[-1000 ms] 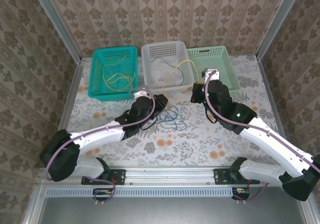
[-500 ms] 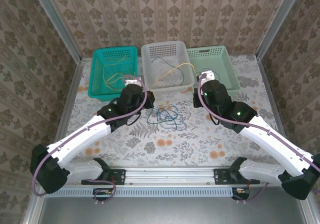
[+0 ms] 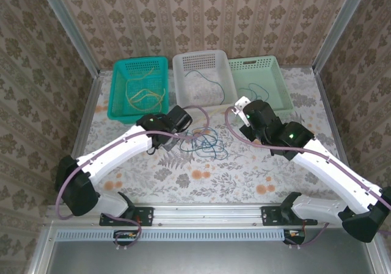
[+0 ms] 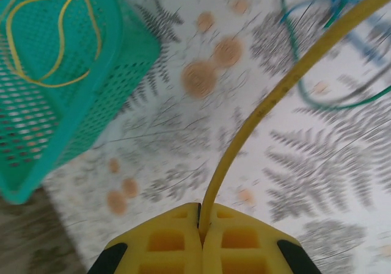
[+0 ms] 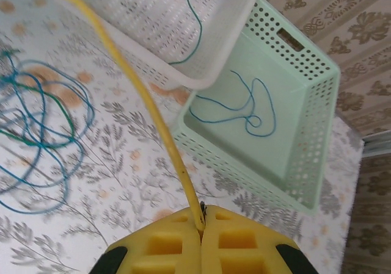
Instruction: Untangle the cables
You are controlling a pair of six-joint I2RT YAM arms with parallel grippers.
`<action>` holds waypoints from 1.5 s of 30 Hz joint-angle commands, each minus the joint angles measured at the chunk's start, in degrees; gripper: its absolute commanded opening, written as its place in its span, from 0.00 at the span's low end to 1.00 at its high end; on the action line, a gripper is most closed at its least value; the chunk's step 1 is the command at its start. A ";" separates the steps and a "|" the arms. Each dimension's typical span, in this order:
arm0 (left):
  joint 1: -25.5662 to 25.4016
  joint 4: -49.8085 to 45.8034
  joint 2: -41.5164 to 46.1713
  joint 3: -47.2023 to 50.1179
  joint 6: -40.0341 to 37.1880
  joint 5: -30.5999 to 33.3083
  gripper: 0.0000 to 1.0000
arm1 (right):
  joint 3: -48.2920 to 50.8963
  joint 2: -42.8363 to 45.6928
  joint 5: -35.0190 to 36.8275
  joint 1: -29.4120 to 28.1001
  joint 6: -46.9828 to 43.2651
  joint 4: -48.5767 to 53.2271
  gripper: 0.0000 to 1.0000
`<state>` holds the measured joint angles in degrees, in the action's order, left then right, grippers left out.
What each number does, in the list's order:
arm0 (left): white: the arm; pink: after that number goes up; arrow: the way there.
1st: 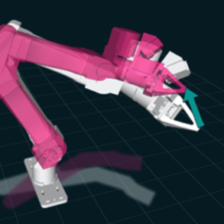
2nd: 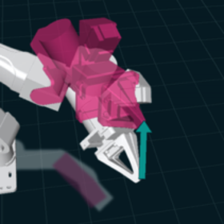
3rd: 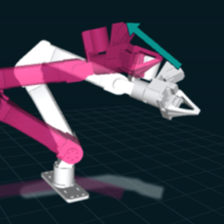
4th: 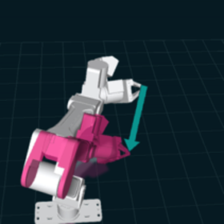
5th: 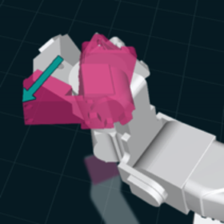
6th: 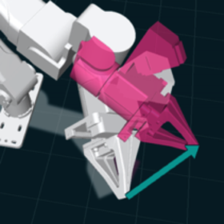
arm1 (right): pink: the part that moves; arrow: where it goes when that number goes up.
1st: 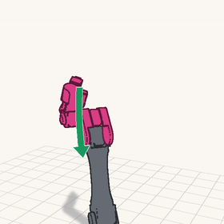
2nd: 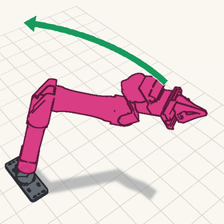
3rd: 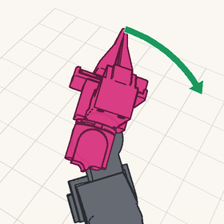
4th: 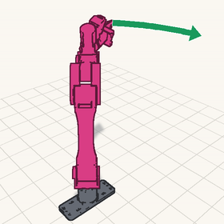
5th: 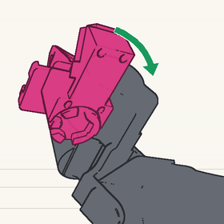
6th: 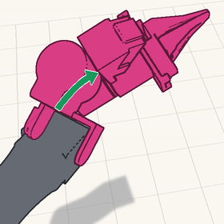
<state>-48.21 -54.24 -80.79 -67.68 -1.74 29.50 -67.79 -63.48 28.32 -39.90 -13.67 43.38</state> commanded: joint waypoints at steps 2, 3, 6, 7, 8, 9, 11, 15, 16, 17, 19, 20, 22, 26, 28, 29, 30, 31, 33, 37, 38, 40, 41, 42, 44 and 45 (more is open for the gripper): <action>-0.81 -3.64 0.49 0.25 -9.78 13.25 0.00 | -0.68 1.37 3.58 0.39 -5.55 2.20 0.00; -1.00 -2.62 1.12 0.58 -10.81 14.36 0.00 | -0.53 1.58 2.96 0.37 -5.96 2.21 0.00; -1.21 0.22 3.23 1.42 -13.35 18.21 0.00 | -0.04 2.03 0.32 0.35 -7.08 3.26 0.00; -1.23 1.03 4.00 1.70 -14.19 19.15 0.00 | 0.27 2.11 -0.15 0.26 -7.39 3.59 0.00; -1.28 1.91 4.93 2.02 -15.18 20.04 0.00 | 0.53 2.22 -0.81 0.13 -7.79 3.96 0.00; -1.32 2.92 5.84 2.25 -16.16 20.50 0.00 | 0.91 2.39 -1.38 -0.06 -8.10 4.24 0.00; -1.58 4.64 7.58 2.76 -17.59 20.91 0.00 | 1.46 2.82 -2.68 -0.57 -8.37 4.05 0.00; -2.26 7.18 10.20 3.17 -18.52 21.66 0.00 | 2.10 3.45 -5.23 -1.81 -8.50 3.23 0.00; -2.39 7.66 10.83 3.13 -18.43 21.65 0.00 | 2.05 3.43 -5.70 -1.99 -8.43 3.05 0.00; -2.37 8.11 11.58 3.04 -18.03 21.38 0.00 | 2.02 3.45 -6.09 -2.19 -8.41 2.88 0.00; -2.41 8.50 13.02 2.64 -17.14 20.04 0.21 | 2.04 3.28 -6.62 -2.45 -7.95 2.27 0.00; -2.36 8.71 13.76 2.26 -16.27 19.16 0.31 | 1.96 3.11 -6.85 -2.45 -6.92 1.78 0.00; -2.32 8.87 15.75 1.65 -13.95 16.40 0.48 | 1.39 2.73 -6.92 -2.23 -2.86 0.20 0.00; -1.24 9.54 22.22 1.01 -5.60 13.62 0.92 | 0.24 1.95 -11.67 -0.86 2.88 -0.90 0.00; -0.33 10.66 27.04 2.33 -2.93 13.15 1.00 | 0.45 2.05 -13.37 -0.83 2.35 -1.16 0.00; 0.39 11.44 29.74 2.98 -2.45 11.61 1.00 | 0.38 2.17 -14.20 -0.86 2.04 -0.96 0.00; 1.06 12.29 32.16 3.33 -2.11 9.71 1.00 | 0.25 2.37 -14.96 -0.88 1.85 -0.92 0.00; 1.84 12.95 33.97 3.38 -1.80 7.72 1.00 | 0.20 2.56 -15.68 -0.88 1.67 -0.92 0.00; 4.18 13.74 36.31 2.71 -1.05 0.65 1.00 | -0.08 2.62 -16.67 -0.88 1.85 -1.09 0.00; 7.10 13.04 33.93 -0.83 -1.06 -15.35 1.00 | -1.75 0.93 -15.85 -0.79 4.91 -0.55 0.00; 7.15 12.88 32.49 -1.67 -1.37 -18.13 1.00 | -2.35 0.42 -16.24 -0.79 5.54 -0.49 0.00; 7.14 13.74 29.40 -2.41 -2.30 -25.19 1.00 | -3.04 -0.15 -18.78 -0.79 6.52 -0.92 0.00; 7.08 15.08 27.83 -2.31 -2.47 -29.16 1.00 | -3.05 -0.15 -20.55 -0.80 7.08 -1.65 0.00; 7.03 16.93 26.18 -2.03 -2.65 -33.41 0.99 | -2.97 -0.08 -21.76 -0.78 7.63 -2.54 0.00; 6.98 21.18 23.46 -0.98 -2.23 -38.67 0.98 | -2.66 0.43 -23.49 -0.78 8.51 -4.08 0.00; 6.99 23.45 22.52 -0.40 -1.60 -40.27 0.97 | -2.53 0.70 -24.21 -0.79 8.82 -4.76 0.00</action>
<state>-41.47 -37.17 -56.31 -68.95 -4.40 2.76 -68.97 -63.48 8.45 -40.88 -7.53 41.85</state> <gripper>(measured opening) 0.973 0.050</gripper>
